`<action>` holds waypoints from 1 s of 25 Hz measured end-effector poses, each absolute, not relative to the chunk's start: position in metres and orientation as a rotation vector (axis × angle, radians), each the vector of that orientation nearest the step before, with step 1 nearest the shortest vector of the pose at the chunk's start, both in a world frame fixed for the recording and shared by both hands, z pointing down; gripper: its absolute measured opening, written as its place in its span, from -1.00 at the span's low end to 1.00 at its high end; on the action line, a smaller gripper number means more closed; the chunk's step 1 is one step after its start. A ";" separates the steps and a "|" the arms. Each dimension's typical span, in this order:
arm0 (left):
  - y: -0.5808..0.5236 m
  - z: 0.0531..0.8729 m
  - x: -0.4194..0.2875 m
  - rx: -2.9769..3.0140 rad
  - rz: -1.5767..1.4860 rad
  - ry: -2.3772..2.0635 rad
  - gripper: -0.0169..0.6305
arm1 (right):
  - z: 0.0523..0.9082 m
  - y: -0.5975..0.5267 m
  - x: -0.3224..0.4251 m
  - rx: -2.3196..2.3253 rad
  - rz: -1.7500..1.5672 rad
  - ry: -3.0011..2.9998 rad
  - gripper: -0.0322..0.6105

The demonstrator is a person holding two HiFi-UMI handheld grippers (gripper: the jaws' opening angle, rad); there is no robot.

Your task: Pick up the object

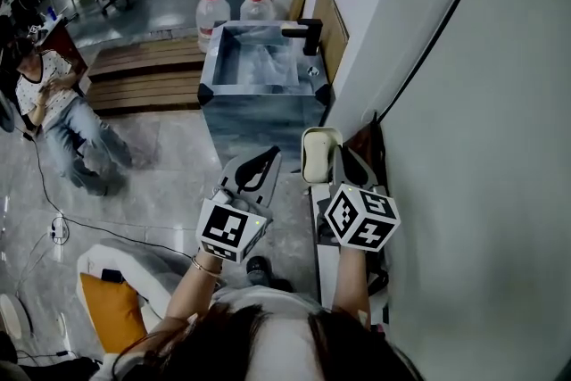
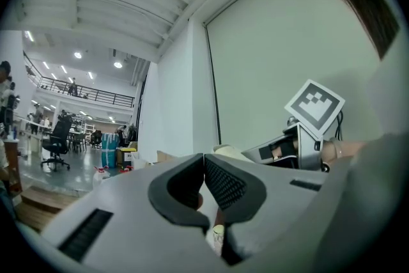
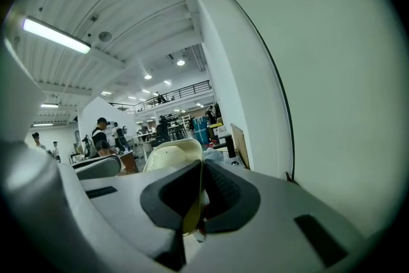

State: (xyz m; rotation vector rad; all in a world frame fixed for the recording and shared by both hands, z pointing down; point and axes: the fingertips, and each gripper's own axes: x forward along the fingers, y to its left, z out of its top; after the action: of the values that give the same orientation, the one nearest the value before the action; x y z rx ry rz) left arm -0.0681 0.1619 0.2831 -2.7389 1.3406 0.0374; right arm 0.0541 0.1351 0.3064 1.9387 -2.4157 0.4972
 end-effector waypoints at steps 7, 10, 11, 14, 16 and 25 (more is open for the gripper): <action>0.194 0.281 -0.049 -2.723 0.034 1.370 -0.92 | 0.298 0.167 0.070 1.913 0.475 -2.458 -0.79; 0.207 0.282 -0.041 -2.724 0.035 1.382 -0.92 | 0.298 0.179 0.076 1.901 0.473 -2.476 -0.79; 0.211 0.282 -0.039 -2.720 0.035 1.387 -0.92 | 0.298 0.183 0.078 1.897 0.472 -2.480 -0.79; 0.223 0.283 -0.034 -2.709 0.035 1.399 -0.92 | 0.298 0.194 0.084 1.893 0.471 -2.489 -0.79; 0.229 0.282 -0.031 -2.703 0.032 1.401 -0.92 | 0.297 0.201 0.088 1.891 0.469 -2.495 -0.79; 0.248 0.282 -0.021 -2.691 0.033 1.414 -0.92 | 0.299 0.221 0.099 1.883 0.475 -2.503 -0.79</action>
State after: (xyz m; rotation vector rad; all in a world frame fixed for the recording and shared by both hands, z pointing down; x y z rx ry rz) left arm -0.0208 0.2484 0.2822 -2.6909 1.4144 0.0329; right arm 0.0987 0.2205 0.2990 1.8830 -2.5026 0.4750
